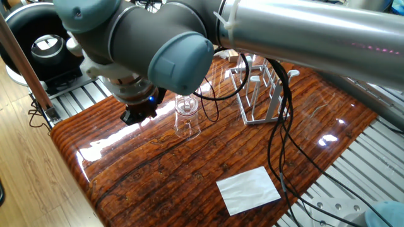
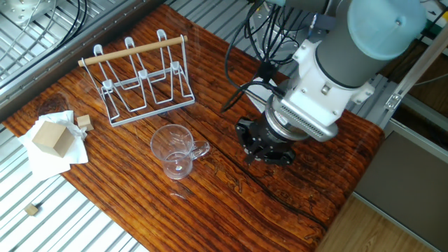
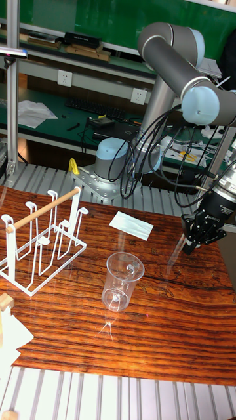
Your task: Put the cup on the cup rack
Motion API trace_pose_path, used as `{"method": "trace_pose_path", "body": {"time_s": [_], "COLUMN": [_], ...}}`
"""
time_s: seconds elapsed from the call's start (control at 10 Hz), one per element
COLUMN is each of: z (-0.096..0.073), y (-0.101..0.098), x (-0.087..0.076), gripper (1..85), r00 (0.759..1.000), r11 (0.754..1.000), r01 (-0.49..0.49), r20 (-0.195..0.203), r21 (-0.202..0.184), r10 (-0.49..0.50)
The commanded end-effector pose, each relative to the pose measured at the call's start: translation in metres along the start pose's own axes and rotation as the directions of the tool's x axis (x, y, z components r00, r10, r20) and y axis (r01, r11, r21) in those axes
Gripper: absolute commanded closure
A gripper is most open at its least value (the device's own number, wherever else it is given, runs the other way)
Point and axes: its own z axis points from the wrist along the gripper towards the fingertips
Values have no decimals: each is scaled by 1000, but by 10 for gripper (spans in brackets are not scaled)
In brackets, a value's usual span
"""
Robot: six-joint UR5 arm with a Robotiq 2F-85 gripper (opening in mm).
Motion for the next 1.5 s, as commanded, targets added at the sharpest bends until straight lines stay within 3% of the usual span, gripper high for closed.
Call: {"method": "trace_pose_path", "body": {"time_s": [0.0,0.3,0.6,0.9,1.1,1.4], "z": [7,19,18,22,25,27], "y": [-8,-31,-42,-43,-28,-28], "x": [-4,-13,-19,-13,-13,-13], "gripper": [843,843,843,833,843,843], "r00": [999,998,995,994,981,975], "r11": [999,998,996,993,985,979], "r01": [-20,-26,-26,-75,-173,-206], "r20": [25,65,100,89,87,88], "r21": [37,65,86,87,16,16], "r10": [20,22,18,68,171,203]}}
